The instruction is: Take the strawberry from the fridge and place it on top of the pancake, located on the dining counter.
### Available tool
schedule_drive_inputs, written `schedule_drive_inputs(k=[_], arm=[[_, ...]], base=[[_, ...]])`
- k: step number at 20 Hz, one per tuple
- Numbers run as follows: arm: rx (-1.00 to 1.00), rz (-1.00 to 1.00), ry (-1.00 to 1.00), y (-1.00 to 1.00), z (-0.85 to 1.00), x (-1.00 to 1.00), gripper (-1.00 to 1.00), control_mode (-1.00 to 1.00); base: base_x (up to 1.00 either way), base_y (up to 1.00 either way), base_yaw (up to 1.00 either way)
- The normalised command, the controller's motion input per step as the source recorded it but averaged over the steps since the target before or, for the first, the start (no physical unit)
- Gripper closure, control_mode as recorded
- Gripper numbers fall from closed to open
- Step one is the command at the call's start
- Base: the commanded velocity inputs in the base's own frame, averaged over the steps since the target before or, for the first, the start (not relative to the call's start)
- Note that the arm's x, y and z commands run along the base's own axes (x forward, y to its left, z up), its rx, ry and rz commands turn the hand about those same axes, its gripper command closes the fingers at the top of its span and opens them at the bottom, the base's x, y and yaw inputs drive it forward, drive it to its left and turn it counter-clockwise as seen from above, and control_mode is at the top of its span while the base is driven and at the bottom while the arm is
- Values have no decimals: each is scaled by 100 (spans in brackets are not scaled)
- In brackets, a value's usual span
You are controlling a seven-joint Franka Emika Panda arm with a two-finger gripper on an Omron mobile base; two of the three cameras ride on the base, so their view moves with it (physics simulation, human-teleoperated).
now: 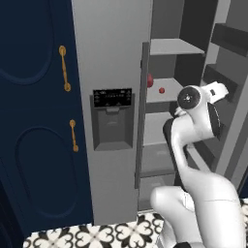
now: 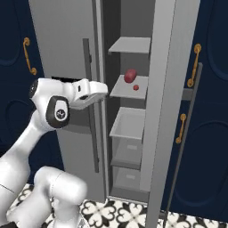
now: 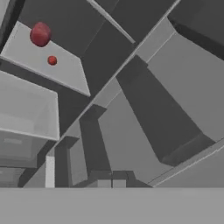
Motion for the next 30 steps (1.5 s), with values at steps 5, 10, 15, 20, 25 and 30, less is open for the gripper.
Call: schedule_drive_inputs(k=[5,10,15,20,25,30], arm=[[0,0,17,-50,-3,61,100,-100],[-7,0,5,-39,-28,84,100,-100],[0,0,22,-78,-3,47,100,-100],[0,0,17,-80,-12,48,100,-100],[0,0,13,-77,-17,65,100,-100],[5,2,-9,64,15,-76,100,-100]], base=[[0,0,0],[0,0,0],[0,0,0],[0,0,0],[0,0,0],[0,0,0]])
